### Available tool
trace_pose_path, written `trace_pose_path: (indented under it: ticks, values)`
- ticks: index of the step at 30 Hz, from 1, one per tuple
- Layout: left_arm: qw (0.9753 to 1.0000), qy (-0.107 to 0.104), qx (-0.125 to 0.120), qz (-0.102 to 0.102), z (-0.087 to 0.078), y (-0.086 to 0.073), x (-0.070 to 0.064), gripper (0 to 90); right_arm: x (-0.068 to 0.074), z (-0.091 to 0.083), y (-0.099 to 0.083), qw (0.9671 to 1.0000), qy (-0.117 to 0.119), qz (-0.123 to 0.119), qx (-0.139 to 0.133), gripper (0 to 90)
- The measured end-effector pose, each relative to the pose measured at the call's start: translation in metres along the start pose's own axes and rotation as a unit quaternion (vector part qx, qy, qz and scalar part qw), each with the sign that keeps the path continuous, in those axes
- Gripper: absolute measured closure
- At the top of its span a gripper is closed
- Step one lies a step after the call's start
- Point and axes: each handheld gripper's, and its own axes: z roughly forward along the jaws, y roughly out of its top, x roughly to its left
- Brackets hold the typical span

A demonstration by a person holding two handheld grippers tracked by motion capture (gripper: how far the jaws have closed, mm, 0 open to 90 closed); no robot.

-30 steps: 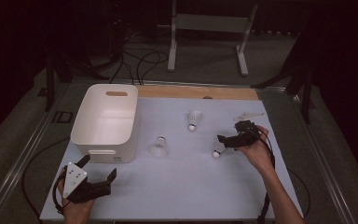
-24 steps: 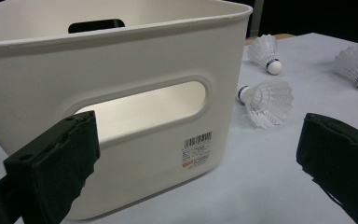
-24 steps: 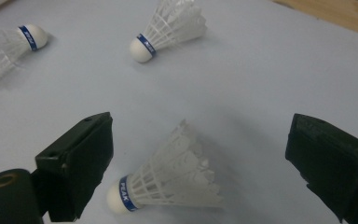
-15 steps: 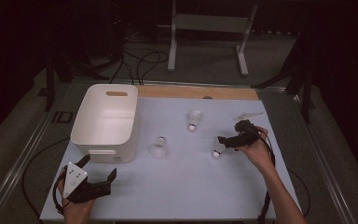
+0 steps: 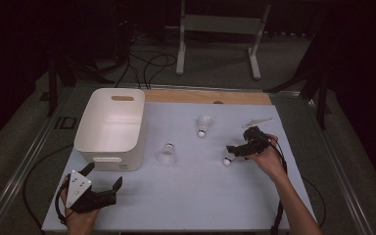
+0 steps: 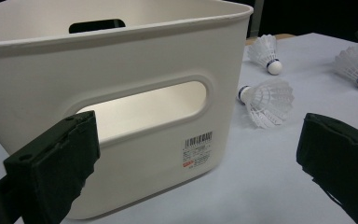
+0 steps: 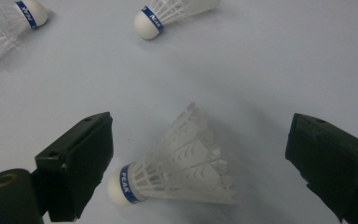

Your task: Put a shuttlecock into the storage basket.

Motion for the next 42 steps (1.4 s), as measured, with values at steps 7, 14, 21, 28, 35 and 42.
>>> trace_pose_path:
  ticks: [7,14,21,28,35,42]
  values:
    - [1.0000,-0.001,0.000,0.000,0.000,0.000,0.000,0.0,0.002,0.003,-0.001,0.9999,0.011,-0.003,0.010,7.7]
    - [1.0000,-0.001,0.000,0.001,0.000,0.000,0.000,0.0,0.002,0.007,-0.001,0.9994,0.027,0.003,0.021,8.1]
    - [1.0000,-0.001,0.001,0.002,0.000,0.000,-0.001,0.0,0.000,0.009,-0.003,0.9989,0.036,0.005,0.030,14.0]
    - [1.0000,0.000,0.000,0.004,0.001,0.000,-0.002,0.0,0.002,0.011,-0.005,0.9972,0.057,-0.002,0.047,29.9]
    - [1.0000,0.000,0.001,0.007,0.001,0.000,-0.002,0.0,0.009,0.009,-0.007,0.9957,0.071,-0.016,0.058,44.5]
    - [1.0000,0.000,0.001,0.007,0.001,0.000,-0.002,0.0,0.019,0.000,-0.006,0.9944,0.089,-0.026,0.051,56.0]
